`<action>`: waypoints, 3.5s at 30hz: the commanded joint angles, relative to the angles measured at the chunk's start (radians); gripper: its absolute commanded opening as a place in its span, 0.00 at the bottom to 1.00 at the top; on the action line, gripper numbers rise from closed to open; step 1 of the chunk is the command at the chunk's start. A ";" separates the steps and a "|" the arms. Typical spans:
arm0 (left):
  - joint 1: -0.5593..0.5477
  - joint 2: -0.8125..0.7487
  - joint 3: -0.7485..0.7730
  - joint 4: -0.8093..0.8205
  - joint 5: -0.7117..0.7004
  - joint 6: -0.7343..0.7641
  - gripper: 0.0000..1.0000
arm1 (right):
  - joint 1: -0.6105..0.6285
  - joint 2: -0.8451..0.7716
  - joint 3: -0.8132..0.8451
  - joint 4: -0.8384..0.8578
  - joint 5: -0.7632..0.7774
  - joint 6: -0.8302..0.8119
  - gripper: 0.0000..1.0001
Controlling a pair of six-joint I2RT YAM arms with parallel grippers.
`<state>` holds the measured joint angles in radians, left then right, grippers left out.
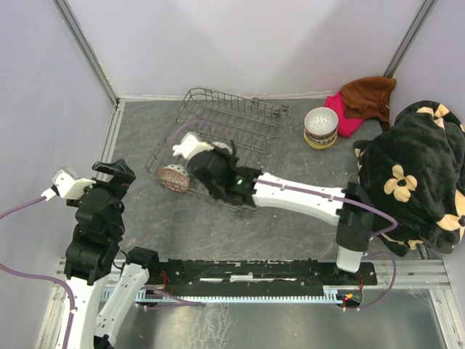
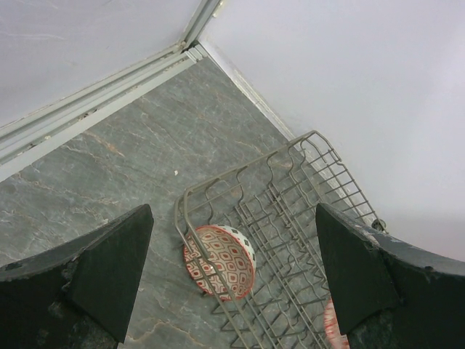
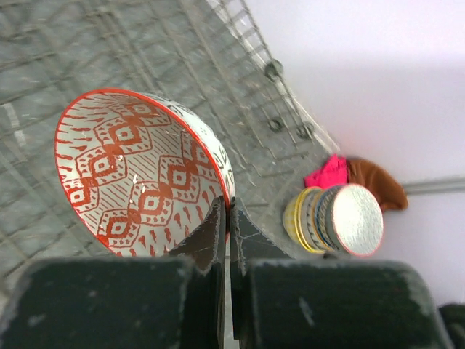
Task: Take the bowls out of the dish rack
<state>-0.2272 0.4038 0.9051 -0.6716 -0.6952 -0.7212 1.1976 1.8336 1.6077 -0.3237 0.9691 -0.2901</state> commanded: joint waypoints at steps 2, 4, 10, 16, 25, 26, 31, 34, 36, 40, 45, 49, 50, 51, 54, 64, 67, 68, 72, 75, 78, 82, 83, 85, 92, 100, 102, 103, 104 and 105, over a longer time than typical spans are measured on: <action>-0.003 0.009 0.017 0.034 0.040 -0.012 0.99 | -0.138 -0.207 0.065 -0.155 0.018 0.171 0.01; -0.003 0.022 0.017 0.043 0.066 -0.009 0.99 | -0.191 -0.261 0.055 -0.221 0.005 0.237 0.01; -0.003 0.092 0.014 0.083 0.201 0.009 0.99 | -0.395 -0.399 0.007 -0.500 -0.137 0.453 0.01; -0.003 0.144 -0.007 0.133 0.318 0.011 0.99 | -0.582 -0.520 -0.129 -0.593 -0.304 0.565 0.01; -0.003 0.174 -0.024 0.169 0.376 0.009 0.99 | -0.777 -0.574 -0.395 -0.497 -0.548 0.623 0.01; -0.003 0.176 -0.027 0.170 0.379 0.009 0.99 | -0.791 -0.567 -0.420 -0.476 -0.574 0.631 0.01; -0.003 0.179 -0.028 0.173 0.386 0.013 0.99 | -0.848 -0.525 -0.510 -0.377 -0.648 0.654 0.01; -0.003 0.182 -0.025 0.173 0.384 0.015 0.99 | -0.875 -0.496 -0.552 -0.323 -0.673 0.665 0.01; -0.003 0.184 -0.021 0.173 0.384 0.020 0.99 | -0.892 -0.482 -0.578 -0.283 -0.692 0.675 0.01; -0.003 0.190 -0.011 0.167 0.376 0.026 0.99 | -0.935 -0.450 -0.609 -0.219 -0.738 0.699 0.01; -0.003 0.194 0.002 0.162 0.362 0.029 0.99 | -0.976 -0.410 -0.637 -0.143 -0.789 0.737 0.01; -0.004 0.195 0.004 0.164 0.353 0.029 0.99 | -0.998 -0.381 -0.665 -0.085 -0.820 0.771 0.01; -0.004 0.196 0.006 0.163 0.352 0.029 0.99 | -1.001 -0.373 -0.668 -0.076 -0.821 0.777 0.01; -0.003 0.197 0.006 0.164 0.351 0.030 0.99 | -1.004 -0.366 -0.671 -0.071 -0.820 0.781 0.01; -0.003 0.195 0.007 0.161 0.344 0.029 0.99 | -1.011 -0.355 -0.677 -0.062 -0.815 0.784 0.07; -0.004 0.194 -0.006 0.164 0.342 0.017 0.99 | -1.022 -0.414 -0.683 -0.089 -0.773 0.768 0.49; -0.003 0.190 -0.009 0.165 0.338 0.017 0.99 | -1.022 -0.471 -0.671 -0.127 -0.740 0.752 0.57; -0.003 0.191 -0.009 0.165 0.338 0.017 0.99 | -1.022 -0.492 -0.664 -0.144 -0.728 0.743 0.58; -0.003 0.187 -0.009 0.158 0.327 0.017 0.99 | -1.021 -0.587 -0.623 -0.208 -0.714 0.706 0.60; -0.003 0.186 -0.002 0.136 0.295 0.009 0.99 | -0.971 -0.661 -0.586 -0.218 -0.733 0.649 0.60; -0.003 0.187 0.004 0.116 0.262 -0.004 0.99 | -0.850 -0.708 -0.556 -0.163 -0.738 0.590 0.60; -0.002 0.186 0.019 0.082 0.219 -0.025 0.99 | -0.669 -0.662 -0.483 -0.076 -0.800 0.558 0.59; -0.003 0.181 0.022 0.075 0.205 -0.031 0.99 | -0.618 -0.631 -0.460 -0.055 -0.809 0.552 0.59; -0.003 0.163 0.026 0.059 0.171 -0.042 0.99 | -0.515 -0.546 -0.398 -0.014 -0.795 0.526 0.59; -0.002 0.127 0.077 -0.010 0.078 -0.036 0.99 | -0.207 -0.185 -0.052 -0.028 -0.679 0.380 0.59; -0.003 0.084 0.088 -0.097 -0.029 -0.092 0.99 | -0.049 0.128 0.257 -0.051 -0.590 0.258 0.59; -0.003 0.051 0.086 -0.107 -0.061 -0.106 0.99 | -0.040 0.171 0.292 -0.048 -0.599 0.248 0.59; -0.005 0.037 0.086 -0.114 -0.077 -0.113 0.99 | -0.036 0.190 0.306 -0.044 -0.606 0.240 0.59; -0.004 0.023 0.086 -0.120 -0.089 -0.119 0.99 | -0.033 0.207 0.315 -0.036 -0.612 0.236 0.59; -0.002 0.009 0.085 -0.125 -0.102 -0.124 0.99 | -0.029 0.223 0.325 -0.030 -0.616 0.234 0.58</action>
<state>-0.2272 0.4660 0.9684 -0.7719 -0.6914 -0.7811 1.1717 2.0155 1.8492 -0.3820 0.3271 -0.0074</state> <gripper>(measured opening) 0.993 0.589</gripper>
